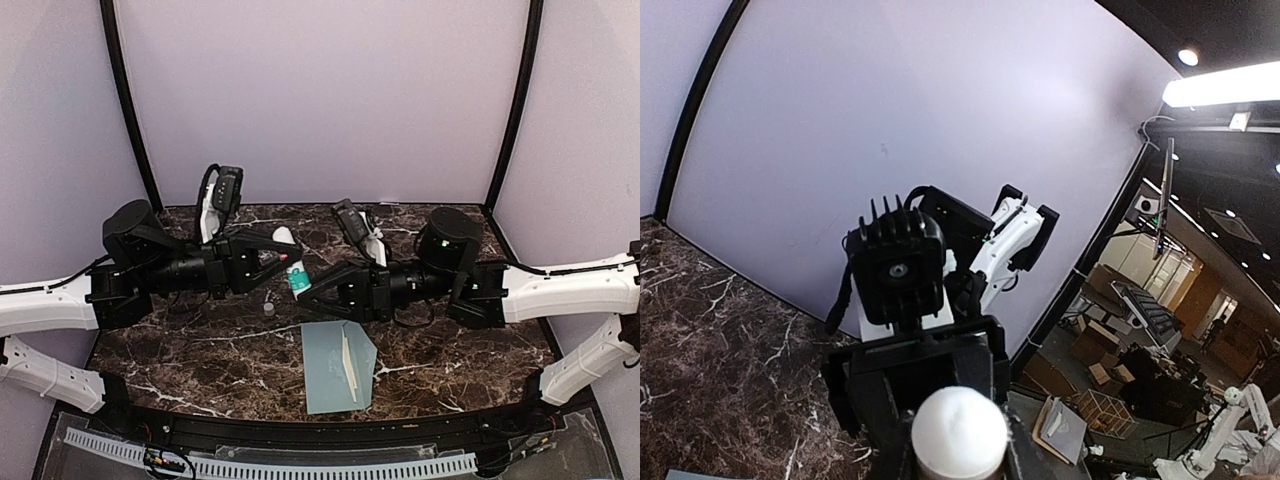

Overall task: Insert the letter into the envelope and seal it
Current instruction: Unscrew the solid glue.

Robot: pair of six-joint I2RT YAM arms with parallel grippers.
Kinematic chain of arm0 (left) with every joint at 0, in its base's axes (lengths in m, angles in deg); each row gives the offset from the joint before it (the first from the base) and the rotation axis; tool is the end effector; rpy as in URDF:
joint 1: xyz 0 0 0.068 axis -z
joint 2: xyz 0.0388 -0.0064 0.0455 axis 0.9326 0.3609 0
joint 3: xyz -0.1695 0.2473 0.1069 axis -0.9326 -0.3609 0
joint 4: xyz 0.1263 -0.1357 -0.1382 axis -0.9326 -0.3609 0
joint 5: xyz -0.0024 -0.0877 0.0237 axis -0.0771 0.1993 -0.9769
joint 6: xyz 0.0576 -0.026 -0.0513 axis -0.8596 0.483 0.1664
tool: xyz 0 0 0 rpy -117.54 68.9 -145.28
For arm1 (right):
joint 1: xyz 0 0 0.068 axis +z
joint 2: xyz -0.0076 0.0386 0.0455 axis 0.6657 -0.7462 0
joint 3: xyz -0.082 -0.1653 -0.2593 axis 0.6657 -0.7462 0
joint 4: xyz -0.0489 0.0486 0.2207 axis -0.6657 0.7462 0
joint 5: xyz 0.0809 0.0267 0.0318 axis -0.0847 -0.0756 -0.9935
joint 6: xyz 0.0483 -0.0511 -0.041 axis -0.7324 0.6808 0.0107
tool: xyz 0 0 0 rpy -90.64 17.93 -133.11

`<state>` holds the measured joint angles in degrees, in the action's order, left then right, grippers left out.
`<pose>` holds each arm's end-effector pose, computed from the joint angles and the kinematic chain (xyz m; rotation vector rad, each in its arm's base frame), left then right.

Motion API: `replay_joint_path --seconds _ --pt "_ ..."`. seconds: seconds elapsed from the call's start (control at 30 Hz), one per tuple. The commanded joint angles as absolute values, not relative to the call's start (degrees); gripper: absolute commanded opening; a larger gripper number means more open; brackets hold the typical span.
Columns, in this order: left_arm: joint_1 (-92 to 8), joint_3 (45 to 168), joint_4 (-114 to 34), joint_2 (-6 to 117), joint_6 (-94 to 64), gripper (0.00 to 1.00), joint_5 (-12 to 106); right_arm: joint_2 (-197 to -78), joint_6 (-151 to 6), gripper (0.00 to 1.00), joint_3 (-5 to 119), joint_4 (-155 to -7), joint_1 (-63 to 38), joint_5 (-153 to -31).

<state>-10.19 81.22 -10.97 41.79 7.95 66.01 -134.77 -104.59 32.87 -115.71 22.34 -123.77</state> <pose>0.0900 -0.2096 0.4282 0.7609 1.3279 -1.6508 0.0915 0.2903 0.3925 -1.0277 1.4934 1.8668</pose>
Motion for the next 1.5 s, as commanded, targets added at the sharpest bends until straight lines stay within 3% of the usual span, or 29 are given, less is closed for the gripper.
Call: replay_joint_path --seconds 0.0,0.13,0.3,0.4,0.53,0.67,1.0,1.47 --pt "-11.1 79.5 -8.0 40.3 8.1 0.00 66.9 -131.4 -105.6 0.38 32.5 -120.1 21.4 -124.5" --pt "-11.1 78.3 -8.3 37.8 8.2 0.01 58.4 -129.8 -101.6 0.64 32.6 -112.1 21.4 -117.9" --pt "-11.1 77.4 -14.5 34.0 8.4 0.00 44.3 -127.6 -96.6 0.70 32.6 -103.2 23.4 -104.2" --pt "-11.1 77.3 -18.2 33.1 10.4 0.00 37.7 -127.8 -93.7 0.70 34.3 -96.6 26.8 -89.2" --pt "-11.1 78.2 -23.3 33.6 12.2 0.00 32.6 -131.2 -91.6 0.58 38.9 -89.4 29.0 -76.7" --pt "-11.1 79.2 -25.6 34.9 12.6 0.00 32.3 -135.3 -88.0 0.50 43.8 -85.9 30.8 -74.3" --pt "-11.1 79.4 -24.9 36.8 12.9 0.00 34.2 -142.9 -83.4 0.53 52.1 -79.8 33.2 -73.0" --pt "-11.1 80.1 -22.6 38.8 12.7 0.00 37.6 -146.6 -83.7 0.44 56.1 -77.0 33.5 -68.7"
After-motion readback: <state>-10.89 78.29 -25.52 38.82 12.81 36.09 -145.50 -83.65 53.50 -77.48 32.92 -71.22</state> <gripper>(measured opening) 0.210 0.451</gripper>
